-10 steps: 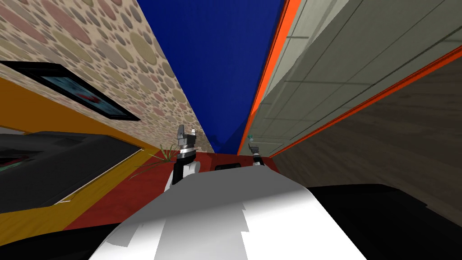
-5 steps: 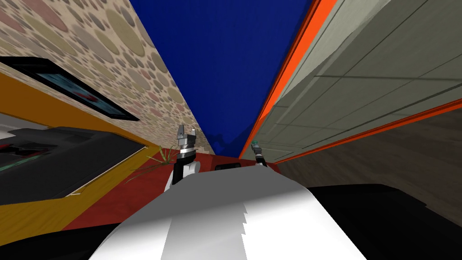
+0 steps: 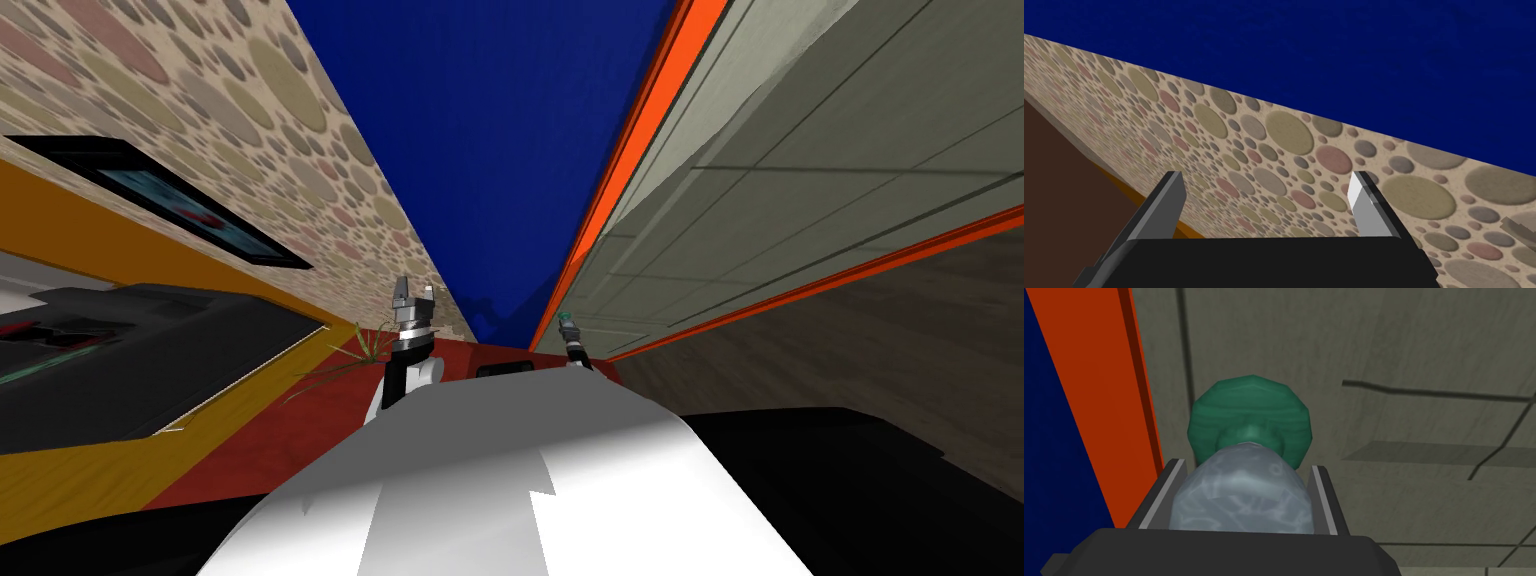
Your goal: Pull the door open
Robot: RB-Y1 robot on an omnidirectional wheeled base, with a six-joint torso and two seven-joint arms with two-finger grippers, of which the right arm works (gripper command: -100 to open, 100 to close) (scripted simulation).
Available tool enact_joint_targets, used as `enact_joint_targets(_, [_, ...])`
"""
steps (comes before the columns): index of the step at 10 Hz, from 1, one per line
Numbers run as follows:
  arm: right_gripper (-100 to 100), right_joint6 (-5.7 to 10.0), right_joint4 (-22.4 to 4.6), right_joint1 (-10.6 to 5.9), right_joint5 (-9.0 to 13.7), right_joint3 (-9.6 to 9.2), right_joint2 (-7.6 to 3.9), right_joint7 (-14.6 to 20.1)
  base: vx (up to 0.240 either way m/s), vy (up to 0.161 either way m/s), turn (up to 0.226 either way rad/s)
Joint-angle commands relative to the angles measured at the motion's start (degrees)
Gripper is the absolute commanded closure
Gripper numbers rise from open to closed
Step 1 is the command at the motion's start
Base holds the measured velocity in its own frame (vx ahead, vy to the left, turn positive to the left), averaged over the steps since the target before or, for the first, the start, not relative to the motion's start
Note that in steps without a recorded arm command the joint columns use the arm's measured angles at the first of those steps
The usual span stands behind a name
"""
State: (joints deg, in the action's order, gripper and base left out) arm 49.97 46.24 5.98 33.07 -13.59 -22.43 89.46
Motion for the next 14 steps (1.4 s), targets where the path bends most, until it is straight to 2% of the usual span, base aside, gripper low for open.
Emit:
enact_joint_targets(1, [100, 0.16, 0.1, -0.09, 0.0, -0.03, 0.08, 0.0, 0.0, 0.0, 0.0])
enact_joint_targets(2, [100, 0.86, 0.1, 0.62, -0.4, -0.95, -0.87, 1.2, -0.129, -0.033, 0.111])
enact_joint_targets(4, [100, 1.62, 0.2, 1.13, -0.8, -1.78, -1.65, 2.2, -0.165, -0.03, 0.1])
enact_joint_targets(9, [100, 4.79, 0.6, 3.27, -2.3, -5.22, -4.87, 6.4, -0.214, -0.041, 0.123])
enact_joint_targets(11, [100, 5.64, 0.7, 3.84, -2.7, -6.14, -5.73, 7.5, -0.197, -0.038, 0.082])
enact_joint_targets(12, [100, 5.25, 0.3, 3.61, -2.6, -5.92, -5.36, 7.1, -0.092, -0.018, 0.017])
enact_joint_targets(14, [100, 7.04, -0.2, 4.46, -3.3, -7.12, -6.36, 8.5, -0.169, -0.048, 0.154])
